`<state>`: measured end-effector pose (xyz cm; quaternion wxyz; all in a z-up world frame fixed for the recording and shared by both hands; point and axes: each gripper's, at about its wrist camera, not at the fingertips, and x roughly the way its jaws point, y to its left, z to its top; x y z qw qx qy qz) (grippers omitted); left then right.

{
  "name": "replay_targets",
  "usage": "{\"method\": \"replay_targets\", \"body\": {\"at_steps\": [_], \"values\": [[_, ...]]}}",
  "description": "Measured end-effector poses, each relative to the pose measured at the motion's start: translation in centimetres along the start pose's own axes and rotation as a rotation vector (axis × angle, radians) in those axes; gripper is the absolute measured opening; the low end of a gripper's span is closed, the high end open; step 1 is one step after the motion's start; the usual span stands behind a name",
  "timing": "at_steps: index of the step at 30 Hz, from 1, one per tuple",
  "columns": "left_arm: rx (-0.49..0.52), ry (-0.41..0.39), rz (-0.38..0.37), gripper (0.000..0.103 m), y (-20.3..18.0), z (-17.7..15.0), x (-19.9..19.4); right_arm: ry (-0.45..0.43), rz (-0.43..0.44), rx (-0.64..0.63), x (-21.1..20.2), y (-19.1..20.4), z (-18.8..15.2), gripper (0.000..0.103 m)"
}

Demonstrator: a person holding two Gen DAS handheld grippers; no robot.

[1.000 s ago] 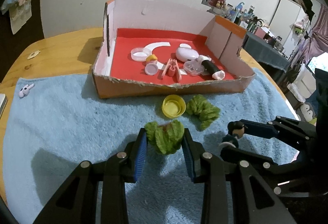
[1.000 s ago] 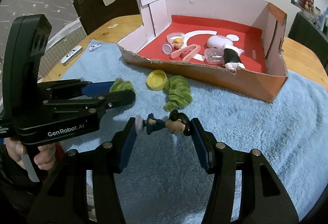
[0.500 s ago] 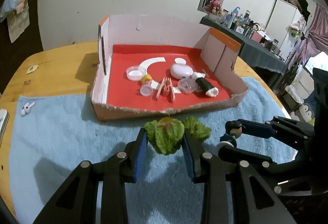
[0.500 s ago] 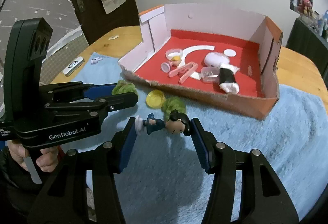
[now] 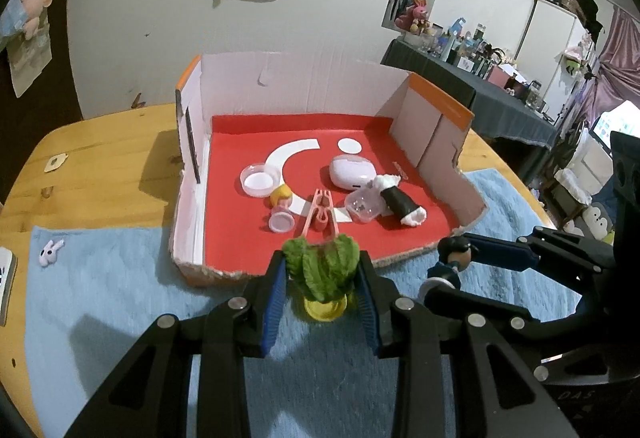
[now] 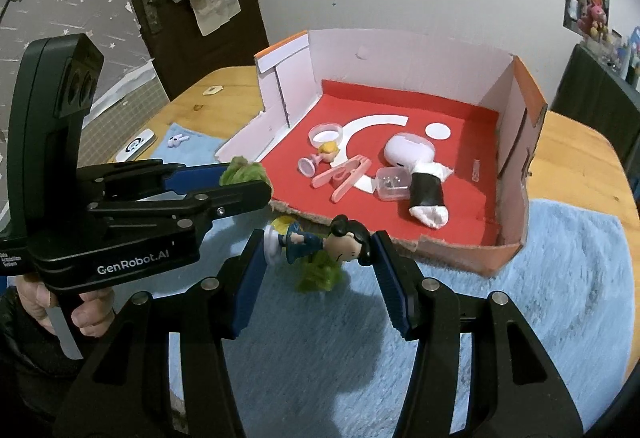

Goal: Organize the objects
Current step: 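Lift the green plush and figurine and carry them toward the box, then lower the green plush and figurine onto the red floor and open both grippers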

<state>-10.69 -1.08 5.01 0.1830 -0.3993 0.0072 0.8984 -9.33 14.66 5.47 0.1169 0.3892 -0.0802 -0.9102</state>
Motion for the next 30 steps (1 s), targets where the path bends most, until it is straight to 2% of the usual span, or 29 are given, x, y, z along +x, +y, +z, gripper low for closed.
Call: {"method": "replay_targets", "body": {"at_steps": [15, 30], "values": [[-0.015, 0.027, 0.0, 0.035, 1.3, 2.7, 2.2, 0.032, 0.021, 0.039, 1.9, -1.8, 2.4, 0.051], [-0.004, 0.151, 0.006, 0.035, 2.5, 2.9, 5.7, 0.135, 0.058, 0.082, 5.3, -3.3, 3.4, 0.051]]}}
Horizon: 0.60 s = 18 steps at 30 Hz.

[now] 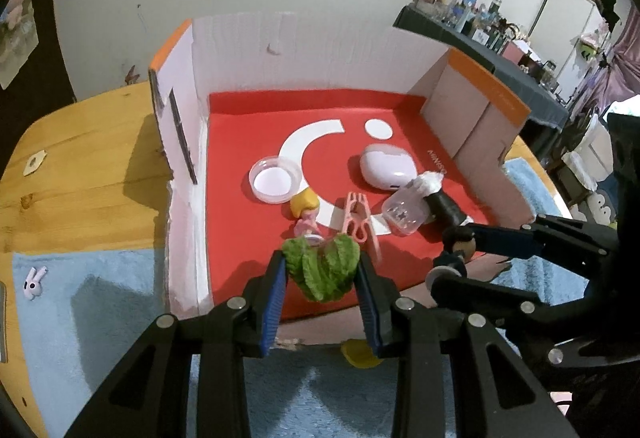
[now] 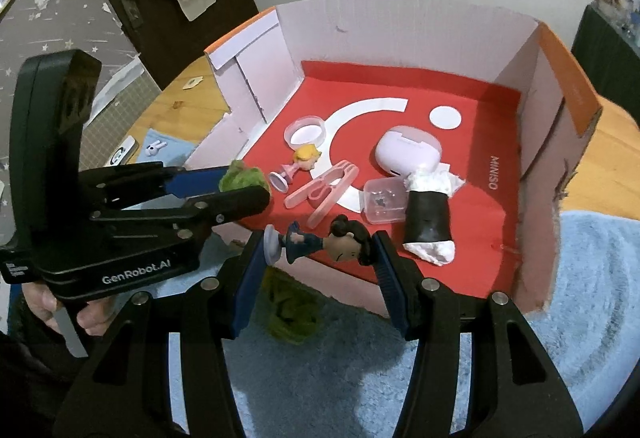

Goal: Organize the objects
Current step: 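Lower the green plush and figurine onto the red floor and open both grippers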

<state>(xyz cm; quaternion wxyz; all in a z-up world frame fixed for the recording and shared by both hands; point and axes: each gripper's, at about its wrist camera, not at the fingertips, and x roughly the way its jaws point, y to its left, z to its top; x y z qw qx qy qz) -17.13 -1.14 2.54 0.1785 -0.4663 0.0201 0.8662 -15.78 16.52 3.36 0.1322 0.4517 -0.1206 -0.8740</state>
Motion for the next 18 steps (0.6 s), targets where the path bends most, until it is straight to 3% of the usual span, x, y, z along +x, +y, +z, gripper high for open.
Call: {"method": "replay_targets", "body": {"at_steps": [18], "values": [[0.065, 0.08, 0.021, 0.035, 0.0, -0.1, 1.6, 0.099, 0.025, 0.029, 2.7, -1.0, 0.6, 0.051]]}}
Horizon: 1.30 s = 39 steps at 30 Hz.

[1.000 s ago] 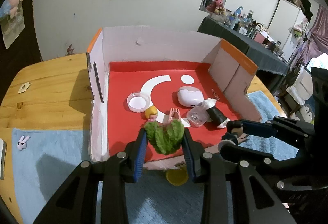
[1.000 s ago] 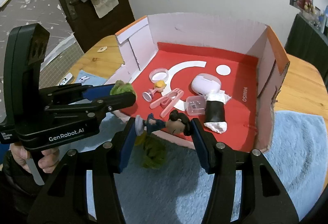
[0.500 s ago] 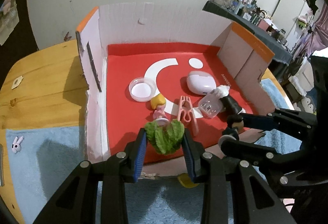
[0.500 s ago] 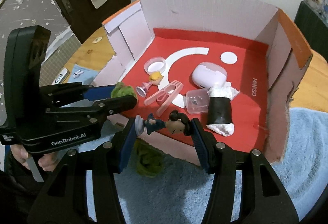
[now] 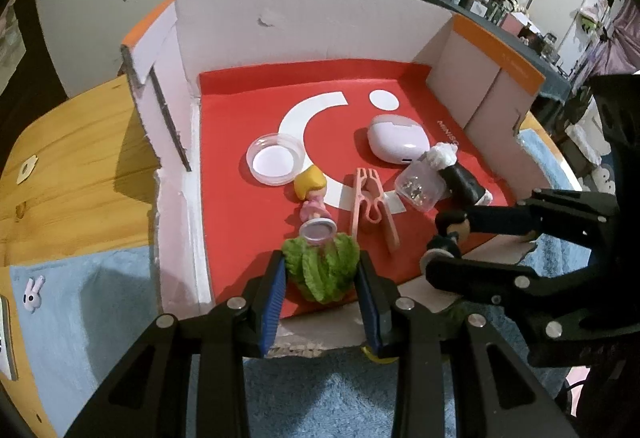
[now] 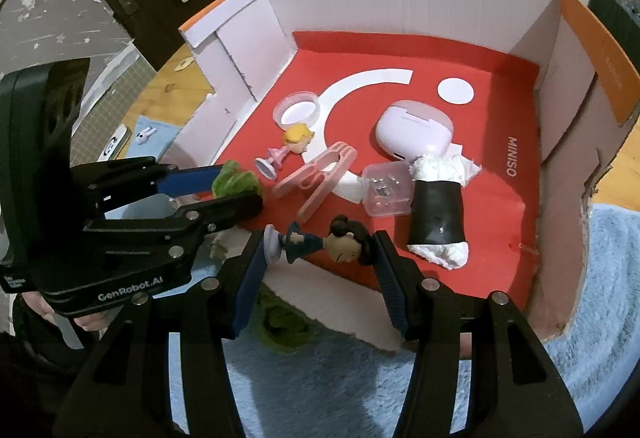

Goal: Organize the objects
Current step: 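Lower the green plush and figurine onto the red floor and open both grippers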

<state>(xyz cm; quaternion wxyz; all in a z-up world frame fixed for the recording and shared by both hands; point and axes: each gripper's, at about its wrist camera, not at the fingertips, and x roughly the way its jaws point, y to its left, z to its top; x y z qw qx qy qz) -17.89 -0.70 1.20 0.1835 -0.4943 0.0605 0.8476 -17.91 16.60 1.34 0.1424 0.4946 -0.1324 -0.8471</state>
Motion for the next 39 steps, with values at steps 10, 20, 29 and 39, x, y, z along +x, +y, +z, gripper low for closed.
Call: {"method": "replay_targets", "body": {"at_steps": [10, 20, 29, 39], "values": [[0.072, 0.035, -0.01, 0.035, -1.4, 0.8, 1.1, 0.019, -0.045, 0.015, 0.6, -1.5, 0.2, 0.051], [0.056, 0.027, -0.02, 0.035, -1.6, 2.2, 2.3, -0.007, -0.128, 0.009, 0.5, -2.8, 0.8, 0.051], [0.008, -0.012, -0.014, 0.035, -0.9, 2.4, 2.5, -0.037, -0.219, -0.014, 0.4, -3.3, 1.0, 0.051], [0.001, -0.028, -0.017, 0.035, -0.8, 2.3, 2.5, -0.041, -0.214, -0.019, 0.1, -3.4, 0.6, 0.052]]}}
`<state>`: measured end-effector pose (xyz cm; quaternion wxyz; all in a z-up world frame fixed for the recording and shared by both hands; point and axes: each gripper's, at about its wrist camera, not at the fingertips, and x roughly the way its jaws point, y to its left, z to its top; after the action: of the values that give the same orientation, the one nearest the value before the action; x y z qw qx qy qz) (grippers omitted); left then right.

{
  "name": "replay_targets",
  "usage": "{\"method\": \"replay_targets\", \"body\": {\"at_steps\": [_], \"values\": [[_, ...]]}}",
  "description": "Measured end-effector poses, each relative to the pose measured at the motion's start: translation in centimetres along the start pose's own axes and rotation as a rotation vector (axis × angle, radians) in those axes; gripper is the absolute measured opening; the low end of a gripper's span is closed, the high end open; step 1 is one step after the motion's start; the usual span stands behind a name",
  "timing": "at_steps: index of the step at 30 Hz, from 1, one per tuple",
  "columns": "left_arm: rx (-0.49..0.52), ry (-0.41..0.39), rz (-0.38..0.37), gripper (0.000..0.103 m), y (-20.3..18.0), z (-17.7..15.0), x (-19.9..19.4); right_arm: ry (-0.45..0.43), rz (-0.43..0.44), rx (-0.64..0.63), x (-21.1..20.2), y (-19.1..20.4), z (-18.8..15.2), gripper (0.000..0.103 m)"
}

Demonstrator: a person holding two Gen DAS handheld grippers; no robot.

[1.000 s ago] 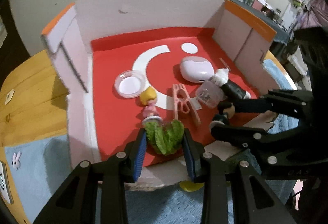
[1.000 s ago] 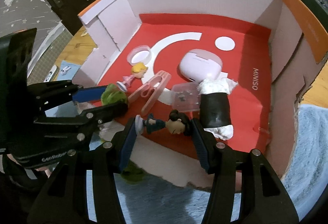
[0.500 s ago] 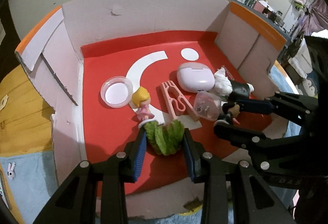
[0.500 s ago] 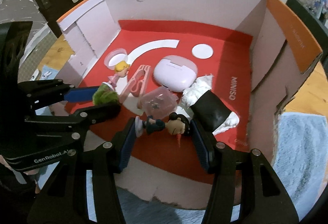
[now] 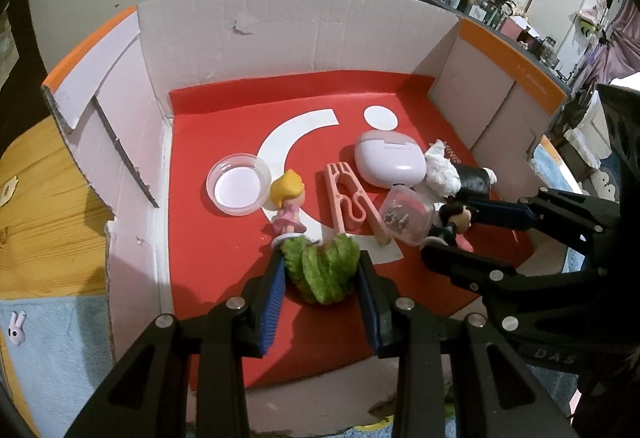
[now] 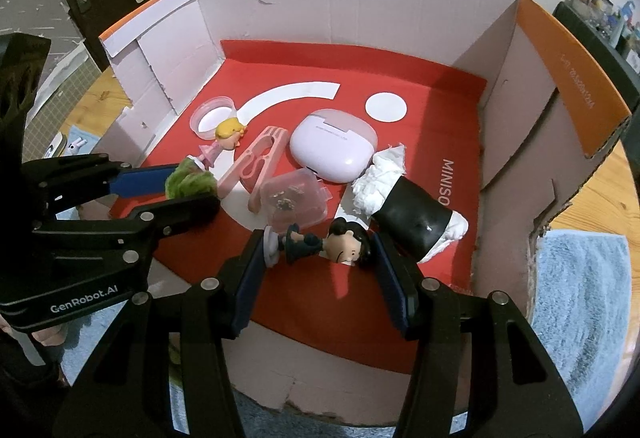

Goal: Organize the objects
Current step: 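Lower the green plush and figurine onto the red floor and open both grippers, then withdraw both open grippers from the box back over the towel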

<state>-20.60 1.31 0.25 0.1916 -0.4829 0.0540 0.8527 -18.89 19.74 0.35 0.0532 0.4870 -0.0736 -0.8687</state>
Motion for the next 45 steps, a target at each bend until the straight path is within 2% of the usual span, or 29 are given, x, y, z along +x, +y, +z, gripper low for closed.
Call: {"method": "replay_targets", "body": {"at_steps": [7, 13, 17, 20, 31, 33, 35, 45], "values": [[-0.002, -0.005, 0.004, 0.036, 0.0, 0.0, 0.0, 0.0, 0.0, -0.011, 0.2, 0.4, 0.0, 0.052], [0.001, -0.009, 0.025, 0.044, 0.0, -0.1, -0.1, 0.001, 0.013, -0.021, -0.1, 0.4, -0.2, 0.06], [-0.002, -0.012, 0.027, 0.045, 0.1, -0.2, -0.3, -0.001, 0.014, -0.023, -0.3, 0.5, -0.2, 0.061], [0.001, -0.021, 0.033, 0.051, 0.0, -0.2, -0.5, -0.006, 0.015, -0.023, -0.5, 0.6, -0.2, 0.061], [-0.006, -0.041, 0.043, 0.051, 0.0, -0.4, -1.4, -0.026, 0.023, -0.025, -1.2, 1.0, -0.4, 0.064], [-0.007, -0.044, 0.044, 0.054, 0.0, -0.5, -1.6, -0.031, 0.024, -0.026, -1.4, 1.1, -0.5, 0.064], [-0.005, -0.051, 0.048, 0.059, -0.1, -0.6, -1.8, -0.037, 0.024, -0.026, -1.7, 1.2, -0.5, 0.07], [-0.013, -0.07, 0.056, 0.06, -0.1, -1.1, -2.9, -0.063, 0.023, -0.027, -2.9, 1.5, -1.0, 0.071]]}}
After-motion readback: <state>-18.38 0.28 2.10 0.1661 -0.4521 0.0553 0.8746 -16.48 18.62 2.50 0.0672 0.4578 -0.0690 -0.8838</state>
